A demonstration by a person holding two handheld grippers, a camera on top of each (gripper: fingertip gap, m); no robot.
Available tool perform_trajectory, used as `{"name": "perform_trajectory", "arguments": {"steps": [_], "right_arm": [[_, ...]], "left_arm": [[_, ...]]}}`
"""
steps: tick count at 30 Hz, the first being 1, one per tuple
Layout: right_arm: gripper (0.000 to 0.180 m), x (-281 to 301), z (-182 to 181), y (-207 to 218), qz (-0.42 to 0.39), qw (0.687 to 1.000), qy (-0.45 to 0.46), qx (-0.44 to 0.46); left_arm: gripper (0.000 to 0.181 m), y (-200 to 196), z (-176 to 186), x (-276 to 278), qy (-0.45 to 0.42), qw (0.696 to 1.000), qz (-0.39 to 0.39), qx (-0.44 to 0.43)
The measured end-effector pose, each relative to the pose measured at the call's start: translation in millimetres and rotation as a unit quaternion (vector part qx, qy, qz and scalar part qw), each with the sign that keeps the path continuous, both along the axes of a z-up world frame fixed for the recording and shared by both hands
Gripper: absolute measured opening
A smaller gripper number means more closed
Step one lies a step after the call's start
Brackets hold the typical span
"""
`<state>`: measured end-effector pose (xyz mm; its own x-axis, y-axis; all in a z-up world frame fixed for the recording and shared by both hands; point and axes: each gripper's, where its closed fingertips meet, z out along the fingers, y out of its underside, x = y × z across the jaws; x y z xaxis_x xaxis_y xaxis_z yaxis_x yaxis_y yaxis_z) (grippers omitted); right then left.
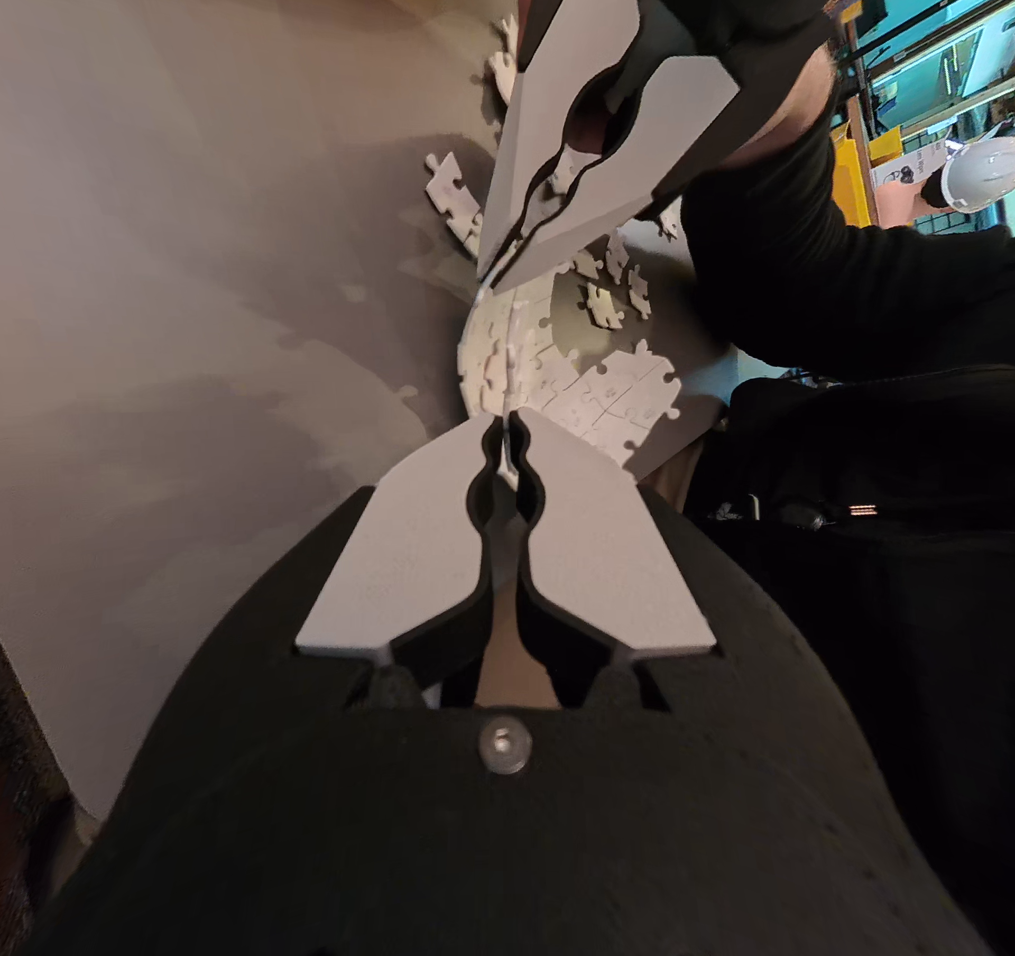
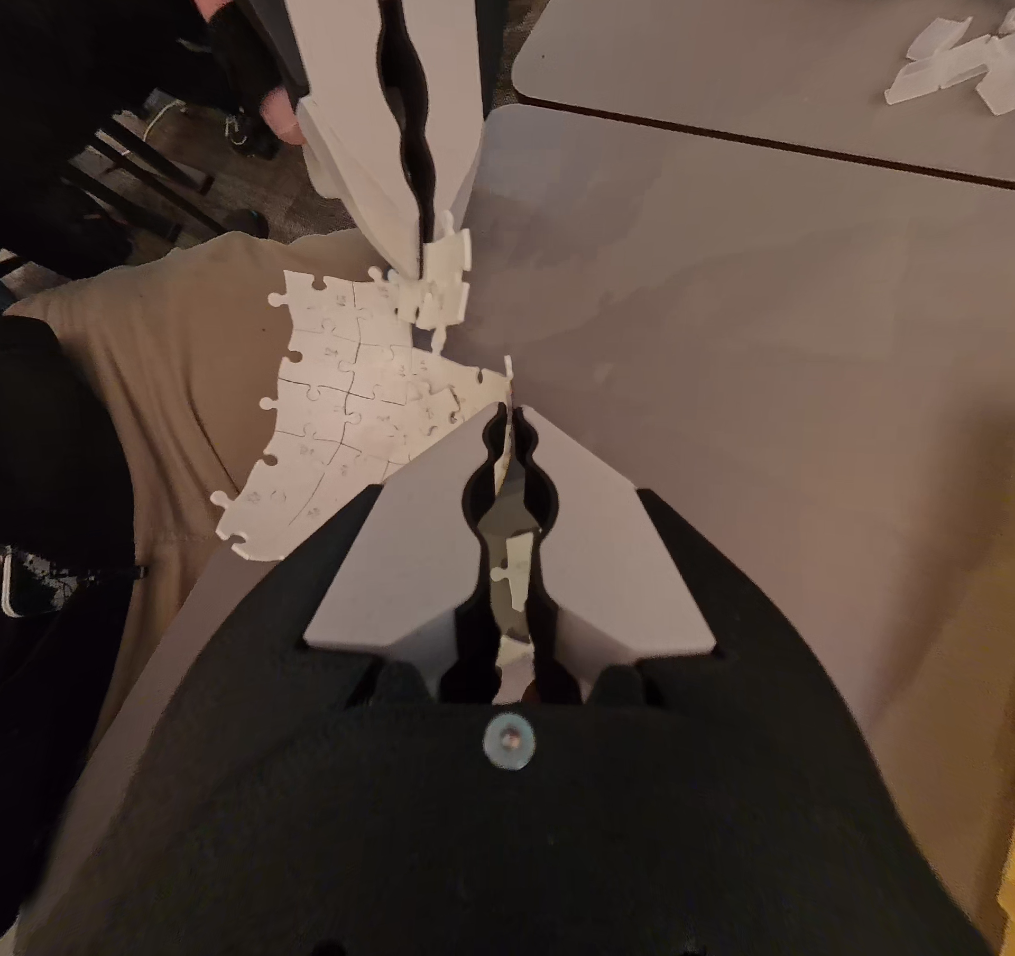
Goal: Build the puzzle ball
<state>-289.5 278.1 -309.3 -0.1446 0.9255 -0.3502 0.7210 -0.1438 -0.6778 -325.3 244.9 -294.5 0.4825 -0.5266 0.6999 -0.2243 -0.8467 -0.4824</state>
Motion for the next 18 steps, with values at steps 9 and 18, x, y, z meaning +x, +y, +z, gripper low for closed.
{"name": "perform_trajectory", "arguments": {"steps": [9,18], "right_arm": [[0.001,2,0,-2,-0.004,1.0,-0.019,0.012],[0.002,2,0,-3,-0.003,0.999,-0.027,0.022]], "left_arm": [[0.002,-1,3,19,0.018,1.0,-0.017,0.012],[0.002,-4,-20,7,0.083,0.996,-0.016,-0.002]]}}
